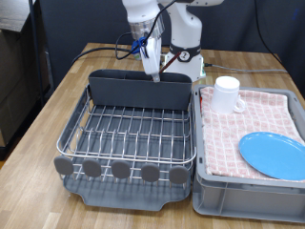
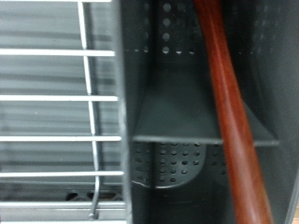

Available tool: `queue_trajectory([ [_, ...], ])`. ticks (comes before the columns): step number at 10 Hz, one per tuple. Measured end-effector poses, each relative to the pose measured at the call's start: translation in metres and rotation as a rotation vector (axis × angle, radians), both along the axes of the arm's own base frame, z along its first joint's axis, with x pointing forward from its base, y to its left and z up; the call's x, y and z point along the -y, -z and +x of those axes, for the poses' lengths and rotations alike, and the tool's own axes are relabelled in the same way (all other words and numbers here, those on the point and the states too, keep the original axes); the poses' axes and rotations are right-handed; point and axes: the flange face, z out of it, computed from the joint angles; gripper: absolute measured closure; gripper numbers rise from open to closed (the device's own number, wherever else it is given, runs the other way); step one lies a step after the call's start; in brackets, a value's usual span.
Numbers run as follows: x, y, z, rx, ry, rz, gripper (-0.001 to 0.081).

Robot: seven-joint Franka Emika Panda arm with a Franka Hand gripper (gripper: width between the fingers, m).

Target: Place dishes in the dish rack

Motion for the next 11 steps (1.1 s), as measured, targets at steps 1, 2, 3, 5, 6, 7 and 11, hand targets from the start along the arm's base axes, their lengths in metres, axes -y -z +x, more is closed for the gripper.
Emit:
queue_trajectory([
  [1, -0.006, -0.009, 0.002, 0.006, 0.008, -0.035, 0.0004],
  [2, -0.012, -0.019, 0.004, 0.012, 0.012, -0.056, 0.0003],
  [3, -0.017, -0.029, 0.005, 0.015, 0.011, -0.065, 0.0003],
  [5, -0.023, -0.050, 0.005, 0.012, 0.006, -0.067, 0.0003],
  [6, -0.026, -0.061, 0.005, 0.012, -0.003, -0.066, 0.0003],
  [7, -0.028, -0.071, 0.005, 0.013, -0.017, -0.071, 0.0003],
  [11, -0.067, -0.098, 0.015, -0.001, -0.343, -0.073, 0.0003],
])
